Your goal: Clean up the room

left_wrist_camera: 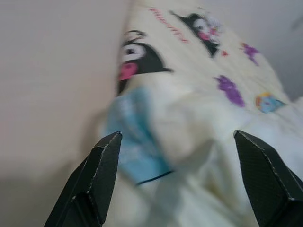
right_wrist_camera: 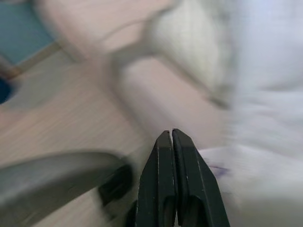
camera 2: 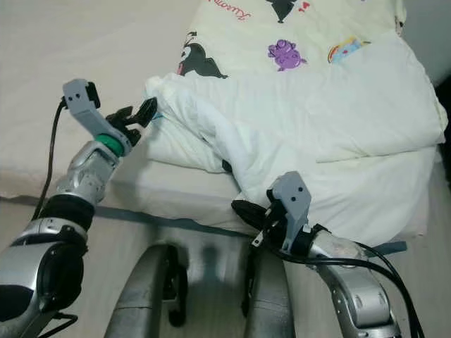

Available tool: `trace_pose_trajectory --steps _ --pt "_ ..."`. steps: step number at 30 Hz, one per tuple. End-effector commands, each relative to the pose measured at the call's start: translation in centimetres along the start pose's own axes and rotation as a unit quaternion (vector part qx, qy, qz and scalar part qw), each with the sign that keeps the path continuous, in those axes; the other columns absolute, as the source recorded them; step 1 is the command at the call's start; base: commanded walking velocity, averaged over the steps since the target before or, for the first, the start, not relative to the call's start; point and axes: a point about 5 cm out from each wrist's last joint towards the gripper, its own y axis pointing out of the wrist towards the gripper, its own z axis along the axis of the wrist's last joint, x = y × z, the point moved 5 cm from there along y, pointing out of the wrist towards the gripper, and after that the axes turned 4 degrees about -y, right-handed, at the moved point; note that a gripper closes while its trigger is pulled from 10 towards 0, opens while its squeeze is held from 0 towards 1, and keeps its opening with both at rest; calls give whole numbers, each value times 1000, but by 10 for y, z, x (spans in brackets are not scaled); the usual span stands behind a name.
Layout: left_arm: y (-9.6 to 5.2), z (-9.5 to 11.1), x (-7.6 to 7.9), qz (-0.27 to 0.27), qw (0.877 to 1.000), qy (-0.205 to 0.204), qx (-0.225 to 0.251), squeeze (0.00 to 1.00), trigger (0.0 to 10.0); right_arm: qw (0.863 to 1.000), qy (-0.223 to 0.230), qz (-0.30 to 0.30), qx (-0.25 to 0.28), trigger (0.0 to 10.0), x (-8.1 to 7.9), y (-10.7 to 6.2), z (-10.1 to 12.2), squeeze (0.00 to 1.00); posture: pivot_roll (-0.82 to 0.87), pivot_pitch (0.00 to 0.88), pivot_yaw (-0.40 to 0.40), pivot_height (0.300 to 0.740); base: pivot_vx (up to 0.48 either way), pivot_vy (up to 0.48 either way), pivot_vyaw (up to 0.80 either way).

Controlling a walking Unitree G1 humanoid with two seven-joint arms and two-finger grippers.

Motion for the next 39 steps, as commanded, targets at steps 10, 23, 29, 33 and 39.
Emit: trace_pose_trajectory --steps 10,23,29,33,39 --pt "13 -18 21 -21 999 -25 -30 1000 10000 995 26 -99 6 10000 -15 -19 -26 0 -113 330 221 628 0 0 0" --pt "23 -41 55 -49 996 0 -69 0 10000 993 25 -112 -4 10000 -28 -23 -36 0 -122 347 218 628 0 0 0" --pt "22 -49 54 -42 994 52 -91 0 0 993 20 -112 -4 10000 -27 -23 -35 0 -121 348 214 628 0 0 0" --pt "21 -50 52 -39 992 66 -96 0 0 993 18 -113 -4 10000 -26 -22 -35 0 -120 348 212 628 0 0 0" --pt "20 -48 42 -12 989 106 -98 0 0 993 12 -116 -4 10000 -21 -21 -33 0 -115 348 204 628 0 0 0"
